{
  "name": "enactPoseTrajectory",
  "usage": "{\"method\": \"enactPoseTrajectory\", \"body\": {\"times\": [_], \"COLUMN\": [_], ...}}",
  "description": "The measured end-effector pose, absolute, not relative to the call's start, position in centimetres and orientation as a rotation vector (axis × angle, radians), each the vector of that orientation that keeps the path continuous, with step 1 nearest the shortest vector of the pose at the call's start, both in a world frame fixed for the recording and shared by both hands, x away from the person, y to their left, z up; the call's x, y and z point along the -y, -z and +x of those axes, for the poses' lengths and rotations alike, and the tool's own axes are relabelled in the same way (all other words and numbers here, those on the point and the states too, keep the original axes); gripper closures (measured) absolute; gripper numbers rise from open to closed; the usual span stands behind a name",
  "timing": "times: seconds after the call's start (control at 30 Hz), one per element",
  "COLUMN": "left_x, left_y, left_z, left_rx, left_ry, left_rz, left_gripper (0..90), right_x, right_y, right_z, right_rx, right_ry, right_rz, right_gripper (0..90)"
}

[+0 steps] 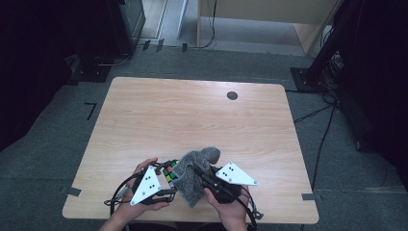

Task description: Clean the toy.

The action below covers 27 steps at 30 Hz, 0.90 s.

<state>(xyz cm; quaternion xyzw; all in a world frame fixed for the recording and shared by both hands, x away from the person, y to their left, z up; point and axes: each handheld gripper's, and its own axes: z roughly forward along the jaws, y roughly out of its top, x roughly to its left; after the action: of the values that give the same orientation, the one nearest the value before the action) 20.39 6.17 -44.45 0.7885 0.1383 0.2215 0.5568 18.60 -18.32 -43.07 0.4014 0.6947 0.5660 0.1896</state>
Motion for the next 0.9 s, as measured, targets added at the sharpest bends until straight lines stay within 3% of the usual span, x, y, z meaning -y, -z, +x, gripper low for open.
{"method": "enactPoseTrajectory", "body": {"times": [0.43,0.7,0.9], "left_x": [-5.5,-6.7,-6.2], "left_y": [44.9,44.1,44.6], "left_z": [20.0,20.4,20.4], "left_rx": [-0.277,-0.314,-0.296], "left_ry": [-0.513,-0.5,-0.512], "left_rz": [1.898,1.832,1.88], "left_gripper": [34.2,34.2,34.2], "right_x": [18.1,19.0,18.9], "right_y": [41.9,43.5,42.0], "right_z": [17.9,19.2,18.5], "right_rx": [-1.952,-1.969,-1.959], "right_ry": [-1.62,-1.495,-1.69], "right_rz": [1.023,1.149,1.114], "right_gripper": [71.3,71.8,71.1]}}
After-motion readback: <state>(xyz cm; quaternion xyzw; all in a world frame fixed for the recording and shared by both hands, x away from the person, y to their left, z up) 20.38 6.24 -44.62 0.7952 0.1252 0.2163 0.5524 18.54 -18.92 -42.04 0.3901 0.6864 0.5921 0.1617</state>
